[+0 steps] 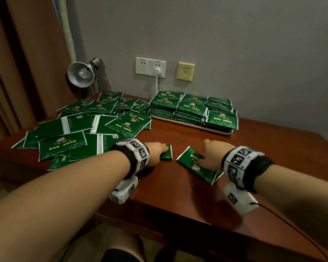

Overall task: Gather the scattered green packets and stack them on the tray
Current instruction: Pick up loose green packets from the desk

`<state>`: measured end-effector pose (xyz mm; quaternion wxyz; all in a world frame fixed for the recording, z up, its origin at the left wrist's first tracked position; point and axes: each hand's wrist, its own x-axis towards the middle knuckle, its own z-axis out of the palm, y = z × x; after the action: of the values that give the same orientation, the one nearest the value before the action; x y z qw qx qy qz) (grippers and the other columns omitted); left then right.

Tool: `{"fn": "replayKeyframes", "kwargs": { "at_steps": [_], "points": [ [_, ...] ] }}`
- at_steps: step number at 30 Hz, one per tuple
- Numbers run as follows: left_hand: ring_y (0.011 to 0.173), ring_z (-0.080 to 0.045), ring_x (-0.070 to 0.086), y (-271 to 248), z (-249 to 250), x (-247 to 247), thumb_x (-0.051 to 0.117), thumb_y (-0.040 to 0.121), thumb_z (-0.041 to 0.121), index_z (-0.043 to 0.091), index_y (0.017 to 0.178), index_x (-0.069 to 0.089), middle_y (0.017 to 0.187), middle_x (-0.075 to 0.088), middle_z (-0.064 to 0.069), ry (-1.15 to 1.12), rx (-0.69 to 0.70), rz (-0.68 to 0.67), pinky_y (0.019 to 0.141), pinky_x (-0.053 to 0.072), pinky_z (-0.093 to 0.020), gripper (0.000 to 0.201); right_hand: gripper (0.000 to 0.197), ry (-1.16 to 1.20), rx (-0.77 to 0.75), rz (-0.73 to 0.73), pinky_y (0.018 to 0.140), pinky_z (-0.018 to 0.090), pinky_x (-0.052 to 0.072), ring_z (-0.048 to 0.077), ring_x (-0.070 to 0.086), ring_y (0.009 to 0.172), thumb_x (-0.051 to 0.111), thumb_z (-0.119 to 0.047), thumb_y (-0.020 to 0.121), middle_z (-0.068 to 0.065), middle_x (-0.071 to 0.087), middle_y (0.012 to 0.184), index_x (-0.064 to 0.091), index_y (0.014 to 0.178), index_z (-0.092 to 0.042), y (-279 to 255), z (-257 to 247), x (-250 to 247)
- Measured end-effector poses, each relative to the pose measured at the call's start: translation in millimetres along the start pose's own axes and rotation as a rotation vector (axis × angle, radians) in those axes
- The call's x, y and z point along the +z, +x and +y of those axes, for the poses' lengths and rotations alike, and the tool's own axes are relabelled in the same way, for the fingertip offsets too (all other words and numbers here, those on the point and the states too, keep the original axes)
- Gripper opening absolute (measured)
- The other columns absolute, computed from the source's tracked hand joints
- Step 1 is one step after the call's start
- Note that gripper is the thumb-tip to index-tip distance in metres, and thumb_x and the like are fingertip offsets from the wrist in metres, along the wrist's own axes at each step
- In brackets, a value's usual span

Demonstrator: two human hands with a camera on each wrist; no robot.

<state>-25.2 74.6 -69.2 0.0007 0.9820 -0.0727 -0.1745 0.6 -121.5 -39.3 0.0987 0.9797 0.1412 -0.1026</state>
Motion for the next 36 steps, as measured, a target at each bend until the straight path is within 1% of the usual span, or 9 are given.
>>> {"fn": "replayKeyframes", "kwargs": {
  "at_steps": [4,7,12,15,19,22,28,33,36],
  "points": [
    [0.137,-0.025,0.038,-0.2,0.6,-3.1,0.047,0.090,0.003,0.015,0.151,0.029,0.154,0.032,-0.007,-0.067,-0.014,0.018,0.110,0.037,-0.038,0.065,0.067,-0.006,0.041,-0.089,0.053,0.028,0.043,0.022,0.060,0.085,0.059,-0.054,0.087,0.001,0.057,0.092,0.038,0.131,-0.007,-3.4,-9.1,5.0],
    [0.126,-0.023,0.050,-0.6,-2.5,-6.1,0.047,0.085,0.001,0.019,0.140,0.047,0.141,0.049,-0.003,-0.189,0.002,0.058,0.102,0.046,-0.038,0.057,0.073,-0.005,0.054,-0.107,0.067,0.031,0.050,0.025,0.062,0.097,0.059,-0.056,0.086,0.005,0.061,0.110,0.035,0.135,-0.008,-7.0,-12.7,5.1],
    [0.104,-0.016,0.062,-7.4,-5.3,-11.2,0.040,0.080,-0.008,0.026,0.092,0.069,0.112,0.068,0.002,-0.479,0.032,0.173,0.091,0.054,-0.036,0.046,0.046,0.009,0.042,-0.075,0.065,0.031,0.048,0.024,0.061,0.086,0.058,-0.033,0.089,0.003,0.059,0.096,0.050,0.127,-0.009,-18.4,-6.8,-0.1],
    [0.118,-0.026,0.047,-7.8,0.4,-9.9,0.048,0.092,0.018,0.027,0.117,0.059,0.129,0.050,-0.007,-0.252,-0.125,0.268,0.097,0.046,-0.039,0.029,0.065,-0.094,-0.060,-0.043,0.078,0.038,0.055,0.026,0.058,0.103,0.061,-0.021,0.084,0.006,0.055,0.116,0.033,0.142,-0.015,-18.1,-0.9,-1.3],
    [0.139,-0.041,0.026,-11.3,17.5,-1.7,0.036,0.091,0.069,0.026,0.150,0.028,0.153,0.016,-0.014,0.049,-0.381,-0.006,0.109,0.029,-0.053,0.073,0.100,-0.179,-0.244,-0.172,0.083,0.034,0.055,0.029,0.044,0.128,0.064,-0.005,0.080,0.004,0.011,0.159,0.004,0.153,-0.040,-18.0,0.2,9.2],
    [0.136,-0.040,0.033,-11.5,23.3,-1.9,0.038,0.091,0.068,0.024,0.147,0.030,0.152,0.019,-0.014,0.020,-0.327,-0.017,0.108,0.032,-0.050,0.073,0.097,-0.245,-0.272,-0.215,0.074,0.032,0.051,0.027,0.051,0.118,0.065,-0.018,0.083,0.005,0.031,0.148,0.001,0.153,-0.042,-18.3,-2.2,12.5],
    [0.119,-0.030,0.042,-6.9,19.9,-1.7,0.054,0.091,0.048,0.019,0.097,0.059,0.124,0.048,-0.008,-0.141,-0.056,0.130,0.092,0.036,-0.035,0.029,0.088,-0.309,-0.213,-0.049,0.074,0.035,0.051,0.023,0.059,0.097,0.058,-0.083,0.066,0.004,0.055,0.114,0.046,0.124,-0.018,-21.8,-1.3,13.0],
    [0.125,-0.035,0.039,-2.5,17.6,10.2,0.065,0.074,0.067,0.019,0.130,0.037,0.134,0.036,-0.012,-0.045,-0.322,0.129,0.102,0.040,-0.050,0.079,0.090,-0.219,-0.338,0.027,0.088,0.037,0.049,0.021,0.047,0.112,0.066,-0.078,0.063,0.000,0.047,0.123,0.041,0.127,-0.020,-21.2,-2.2,17.7],
    [0.122,-0.034,0.043,-2.7,14.0,6.4,0.073,0.074,0.047,0.020,0.127,0.035,0.130,0.039,-0.012,-0.077,-0.333,0.075,0.100,0.042,-0.049,0.071,0.064,-0.146,-0.393,-0.029,0.083,0.036,0.050,0.021,0.052,0.104,0.070,-0.065,0.073,-0.001,0.053,0.117,0.048,0.115,-0.022,-19.4,-6.6,16.7]
  ]
}}
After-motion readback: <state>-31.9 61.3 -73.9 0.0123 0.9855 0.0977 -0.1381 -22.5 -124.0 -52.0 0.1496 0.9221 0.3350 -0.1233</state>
